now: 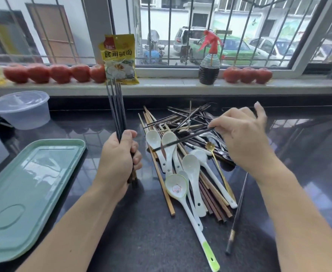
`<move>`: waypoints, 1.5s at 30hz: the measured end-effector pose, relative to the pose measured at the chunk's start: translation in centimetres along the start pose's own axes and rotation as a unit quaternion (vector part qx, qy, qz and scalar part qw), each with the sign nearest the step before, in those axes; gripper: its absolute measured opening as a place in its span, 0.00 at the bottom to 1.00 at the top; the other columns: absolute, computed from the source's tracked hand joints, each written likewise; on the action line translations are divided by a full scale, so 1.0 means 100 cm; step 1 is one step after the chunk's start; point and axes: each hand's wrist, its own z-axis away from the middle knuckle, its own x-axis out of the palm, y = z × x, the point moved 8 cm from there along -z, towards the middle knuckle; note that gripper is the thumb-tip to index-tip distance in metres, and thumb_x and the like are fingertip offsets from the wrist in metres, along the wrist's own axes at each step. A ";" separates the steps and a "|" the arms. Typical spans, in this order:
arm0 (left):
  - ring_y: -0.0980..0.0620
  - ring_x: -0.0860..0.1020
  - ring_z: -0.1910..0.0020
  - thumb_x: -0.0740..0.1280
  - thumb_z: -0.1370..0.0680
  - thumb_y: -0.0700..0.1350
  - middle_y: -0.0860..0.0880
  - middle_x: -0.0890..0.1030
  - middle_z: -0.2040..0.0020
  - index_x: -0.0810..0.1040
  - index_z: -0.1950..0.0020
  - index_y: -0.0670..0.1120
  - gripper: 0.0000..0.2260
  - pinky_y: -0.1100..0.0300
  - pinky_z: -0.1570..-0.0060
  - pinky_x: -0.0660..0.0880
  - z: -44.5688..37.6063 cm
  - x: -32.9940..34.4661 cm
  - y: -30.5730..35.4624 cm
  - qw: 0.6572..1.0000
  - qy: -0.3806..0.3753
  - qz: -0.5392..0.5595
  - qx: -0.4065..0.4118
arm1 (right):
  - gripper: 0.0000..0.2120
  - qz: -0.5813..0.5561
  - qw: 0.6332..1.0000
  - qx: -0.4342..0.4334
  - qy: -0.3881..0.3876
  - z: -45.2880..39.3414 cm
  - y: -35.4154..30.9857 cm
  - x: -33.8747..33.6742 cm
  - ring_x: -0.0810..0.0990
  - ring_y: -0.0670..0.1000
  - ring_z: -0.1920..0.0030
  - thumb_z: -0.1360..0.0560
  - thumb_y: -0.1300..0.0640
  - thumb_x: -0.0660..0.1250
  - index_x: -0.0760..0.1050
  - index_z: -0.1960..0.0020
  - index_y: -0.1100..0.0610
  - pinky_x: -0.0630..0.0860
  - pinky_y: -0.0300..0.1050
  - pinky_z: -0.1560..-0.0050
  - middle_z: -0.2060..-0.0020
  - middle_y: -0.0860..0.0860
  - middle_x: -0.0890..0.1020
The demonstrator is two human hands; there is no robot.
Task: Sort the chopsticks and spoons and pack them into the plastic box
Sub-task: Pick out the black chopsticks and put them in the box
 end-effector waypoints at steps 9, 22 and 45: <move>0.40 0.85 0.61 0.60 0.14 0.45 0.41 0.82 0.60 0.73 0.47 0.38 0.10 0.49 0.66 0.82 0.048 0.039 -0.001 0.945 -0.270 -0.115 -0.145 | 0.07 -0.121 0.980 -0.148 -0.048 0.003 -0.049 0.015 0.71 0.54 0.43 0.25 0.64 0.74 0.87 0.50 0.55 0.69 0.42 0.41 0.53 0.50 0.79; 0.55 0.65 0.74 0.57 0.13 0.38 0.48 0.72 0.63 0.71 0.42 0.45 0.05 0.64 0.80 0.61 0.003 0.007 -0.009 0.994 -0.082 0.030 -0.072 | 0.15 0.005 0.936 0.351 0.006 0.023 0.086 0.023 0.75 0.63 0.39 0.24 0.65 0.63 0.81 0.40 0.57 0.71 0.51 0.42 0.44 0.59 0.81; 0.53 0.69 0.69 0.59 0.14 0.41 0.48 0.74 0.64 0.75 0.40 0.40 0.08 0.62 0.75 0.67 0.005 0.014 -0.012 0.992 -0.088 0.068 -0.051 | 0.12 -0.365 0.879 0.306 0.018 0.003 0.048 0.000 0.81 0.44 0.64 0.17 0.60 0.59 0.78 0.38 0.52 0.76 0.39 0.63 0.61 0.49 0.86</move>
